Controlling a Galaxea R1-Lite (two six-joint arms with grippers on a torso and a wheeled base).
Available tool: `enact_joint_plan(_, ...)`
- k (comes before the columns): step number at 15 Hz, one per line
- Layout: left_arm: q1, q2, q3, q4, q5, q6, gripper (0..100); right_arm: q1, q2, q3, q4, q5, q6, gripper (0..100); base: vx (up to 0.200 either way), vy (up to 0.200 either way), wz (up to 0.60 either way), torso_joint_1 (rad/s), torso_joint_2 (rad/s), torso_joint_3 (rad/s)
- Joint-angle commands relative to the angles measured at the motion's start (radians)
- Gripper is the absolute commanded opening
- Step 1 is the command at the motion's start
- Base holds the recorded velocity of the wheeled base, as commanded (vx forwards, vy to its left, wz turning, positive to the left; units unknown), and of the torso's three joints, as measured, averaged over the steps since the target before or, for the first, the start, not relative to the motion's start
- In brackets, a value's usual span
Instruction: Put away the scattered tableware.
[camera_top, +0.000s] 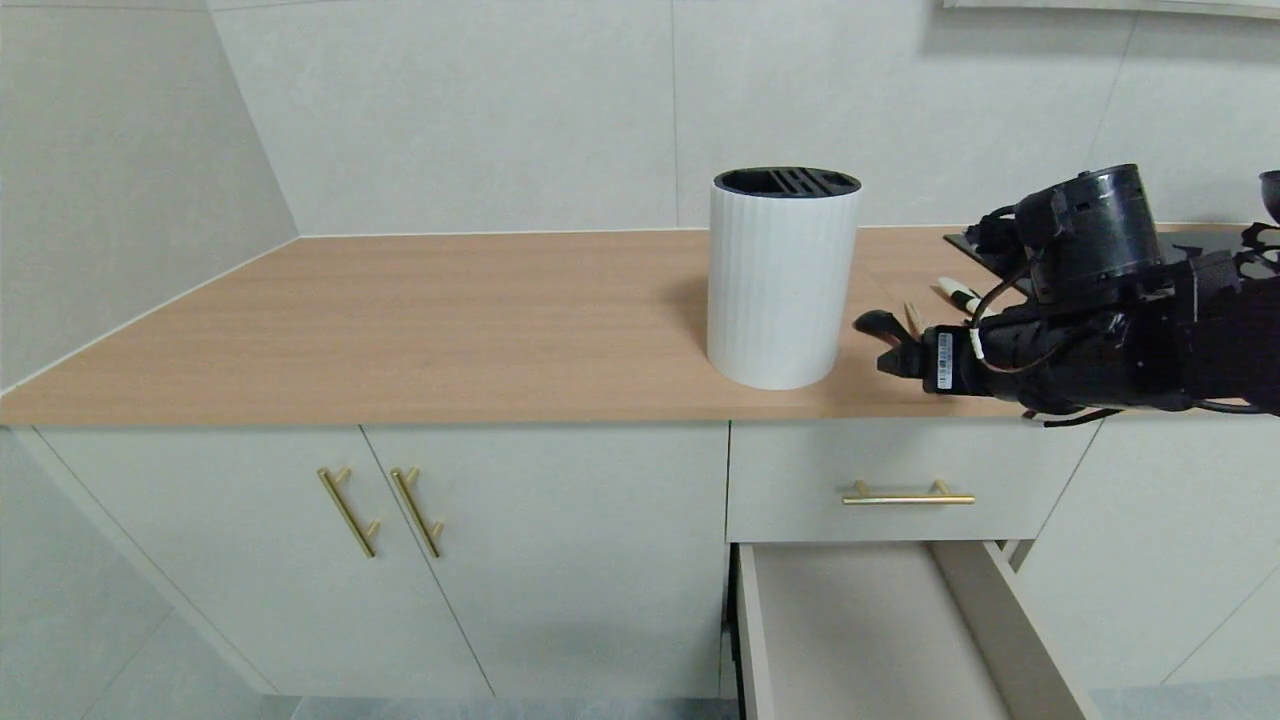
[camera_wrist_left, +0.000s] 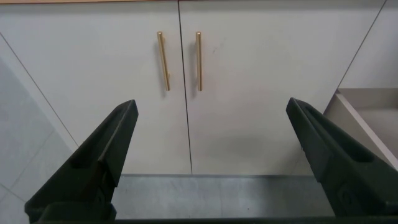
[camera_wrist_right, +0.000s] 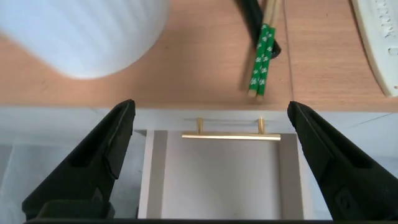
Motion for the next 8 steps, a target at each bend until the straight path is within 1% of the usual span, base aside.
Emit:
enact_joint_plan(1,0.000,0.000,0.000,0.000,0.001,0.000,100,-0.033,0.057,-0.060,0.038,0.000,0.041,100,0.000,0.000,0.00,0.000,0.00,0.000)
enact_joint_plan(3,0.000,0.000,0.000,0.000,0.001,0.000,100,-0.057,0.103,-0.149,0.143,-0.003,0.107,100,0.000,0.000,0.00,0.000,0.00,0.000)
enact_joint_plan(4,0.000,0.000,0.000,0.000,0.000,0.000,100,-0.063,0.119,-0.174,0.164,-0.010,0.130,100,0.000,0.000,0.00,0.000,0.00,0.000)
enact_joint_plan(6,0.000,0.000,0.000,0.000,0.000,0.000,100,-0.077,0.145,-0.189,0.164,-0.046,0.139,100,0.000,0.000,0.00,0.000,0.00,0.000)
enact_joint_plan(8,0.000,0.000,0.000,0.000,0.000,0.000,100,-0.080,0.156,-0.191,0.161,-0.053,0.139,100,0.000,0.000,0.00,0.000,0.00,0.000)
